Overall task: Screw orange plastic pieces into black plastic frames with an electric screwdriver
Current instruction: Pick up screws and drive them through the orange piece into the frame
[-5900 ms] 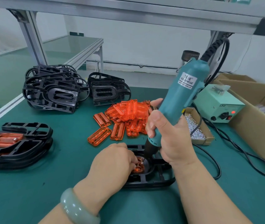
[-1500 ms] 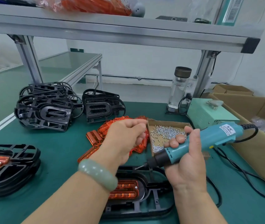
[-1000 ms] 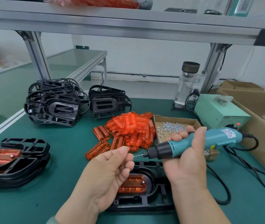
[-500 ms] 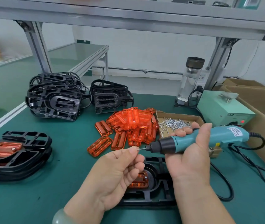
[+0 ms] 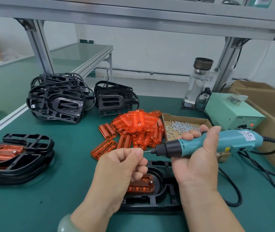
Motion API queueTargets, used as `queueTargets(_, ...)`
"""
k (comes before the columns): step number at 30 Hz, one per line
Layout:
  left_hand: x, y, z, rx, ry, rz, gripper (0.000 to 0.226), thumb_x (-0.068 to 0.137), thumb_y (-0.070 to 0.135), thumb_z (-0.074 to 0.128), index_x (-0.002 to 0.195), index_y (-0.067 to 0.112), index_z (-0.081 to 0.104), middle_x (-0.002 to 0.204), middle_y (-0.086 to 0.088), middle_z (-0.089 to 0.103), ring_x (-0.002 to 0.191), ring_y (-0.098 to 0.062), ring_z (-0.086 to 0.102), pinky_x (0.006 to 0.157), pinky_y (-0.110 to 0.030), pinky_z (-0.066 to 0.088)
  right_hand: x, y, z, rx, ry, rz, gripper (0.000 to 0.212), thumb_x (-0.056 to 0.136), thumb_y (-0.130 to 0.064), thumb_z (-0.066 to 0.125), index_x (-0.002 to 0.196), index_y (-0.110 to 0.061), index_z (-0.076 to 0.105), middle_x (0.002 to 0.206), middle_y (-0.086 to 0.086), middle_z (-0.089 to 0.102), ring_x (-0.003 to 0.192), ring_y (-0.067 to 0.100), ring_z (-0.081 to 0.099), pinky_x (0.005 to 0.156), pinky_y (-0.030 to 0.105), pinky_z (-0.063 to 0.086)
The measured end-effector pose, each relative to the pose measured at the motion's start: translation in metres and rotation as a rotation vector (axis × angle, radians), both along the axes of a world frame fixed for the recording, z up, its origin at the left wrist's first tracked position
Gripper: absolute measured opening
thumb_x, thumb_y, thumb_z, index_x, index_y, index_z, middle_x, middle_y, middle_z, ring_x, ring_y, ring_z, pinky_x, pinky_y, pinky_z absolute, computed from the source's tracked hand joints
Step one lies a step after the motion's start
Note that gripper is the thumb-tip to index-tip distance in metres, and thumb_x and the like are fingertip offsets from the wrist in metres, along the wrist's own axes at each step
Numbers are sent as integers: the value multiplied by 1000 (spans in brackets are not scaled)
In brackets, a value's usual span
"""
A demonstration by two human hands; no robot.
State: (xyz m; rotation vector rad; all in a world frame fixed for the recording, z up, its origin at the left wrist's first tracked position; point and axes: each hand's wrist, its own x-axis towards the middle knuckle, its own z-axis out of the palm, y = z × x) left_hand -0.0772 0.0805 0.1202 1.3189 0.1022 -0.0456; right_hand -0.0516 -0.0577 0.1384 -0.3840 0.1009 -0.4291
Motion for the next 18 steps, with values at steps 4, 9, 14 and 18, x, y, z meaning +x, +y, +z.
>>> queueTargets(4, -1, 0, 1, 21, -20, 0, 22, 64, 42, 66, 67, 22, 75, 64, -6, 69, 55, -12, 61, 48, -17, 48, 0, 0, 0, 0, 0, -2, 28, 76, -45, 66, 91, -25, 53, 64, -11, 49, 53, 5, 50, 57, 17, 49)
queueTargets(9, 1, -1, -2, 67, -20, 10, 19, 78, 32, 66, 64, 21, 74, 62, -6, 68, 53, -12, 60, 48, -17, 47, 0, 0, -1, -5, 3, -5, 28, 77, -46, 66, 91, -25, 53, 65, -10, 50, 53, 5, 50, 58, 18, 50)
queueTargets(14, 1, 2, -1, 88, -36, -28, 22, 65, 45, 65, 63, 24, 73, 62, -5, 68, 54, -12, 60, 49, -18, 47, 0, 1, -2, -2, -3, -3, 29, 76, -46, 66, 92, -25, 52, 64, -10, 49, 53, 5, 50, 56, 17, 49)
queueTargets(18, 1, 2, -1, 79, -55, -28, 25, 59, 47, 67, 61, 23, 72, 61, -4, 67, 52, -11, 60, 46, -16, 46, 1, 1, -3, 14, 0, 3, 29, 76, -46, 66, 90, -25, 51, 64, -10, 49, 53, 5, 50, 56, 17, 49)
